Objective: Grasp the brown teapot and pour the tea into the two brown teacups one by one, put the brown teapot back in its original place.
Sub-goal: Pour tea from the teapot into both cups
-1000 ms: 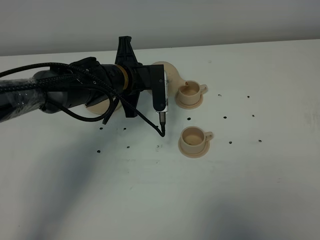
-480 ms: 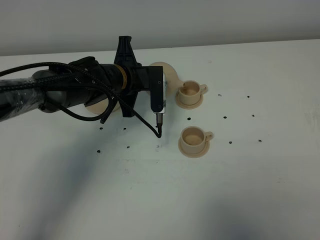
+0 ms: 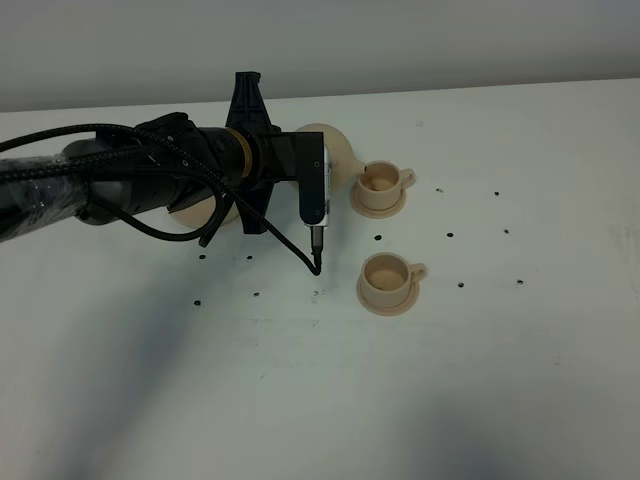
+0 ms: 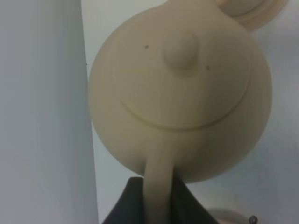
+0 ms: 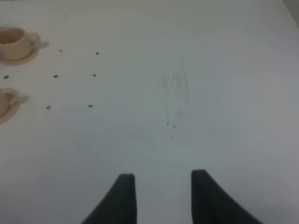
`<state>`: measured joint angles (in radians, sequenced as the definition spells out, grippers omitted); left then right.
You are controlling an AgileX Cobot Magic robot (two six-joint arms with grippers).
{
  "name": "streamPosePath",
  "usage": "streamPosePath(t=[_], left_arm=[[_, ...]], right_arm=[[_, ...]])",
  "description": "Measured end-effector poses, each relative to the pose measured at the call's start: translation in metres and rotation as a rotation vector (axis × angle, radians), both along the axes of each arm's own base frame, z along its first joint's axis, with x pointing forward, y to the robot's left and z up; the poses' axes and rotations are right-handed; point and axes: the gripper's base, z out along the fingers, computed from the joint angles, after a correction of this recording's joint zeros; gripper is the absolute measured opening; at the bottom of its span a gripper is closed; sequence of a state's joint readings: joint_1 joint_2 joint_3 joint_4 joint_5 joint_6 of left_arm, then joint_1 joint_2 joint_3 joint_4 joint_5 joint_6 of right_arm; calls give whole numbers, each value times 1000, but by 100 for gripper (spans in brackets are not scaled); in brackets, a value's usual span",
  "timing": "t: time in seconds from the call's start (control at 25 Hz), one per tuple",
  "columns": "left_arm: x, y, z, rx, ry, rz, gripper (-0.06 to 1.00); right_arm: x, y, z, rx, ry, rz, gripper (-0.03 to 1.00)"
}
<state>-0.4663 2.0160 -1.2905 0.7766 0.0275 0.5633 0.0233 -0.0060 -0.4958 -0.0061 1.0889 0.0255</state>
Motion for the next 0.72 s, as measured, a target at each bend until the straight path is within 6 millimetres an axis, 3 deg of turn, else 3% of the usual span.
streamPosePath(t=[0.44, 0.72], left_arm=[[3, -1, 4, 0, -10, 4, 8], [4, -1, -7, 38, 5, -17, 8]], right_arm=[[0, 0, 0, 0, 0, 0, 31], [0, 0, 0, 0, 0, 0, 31]])
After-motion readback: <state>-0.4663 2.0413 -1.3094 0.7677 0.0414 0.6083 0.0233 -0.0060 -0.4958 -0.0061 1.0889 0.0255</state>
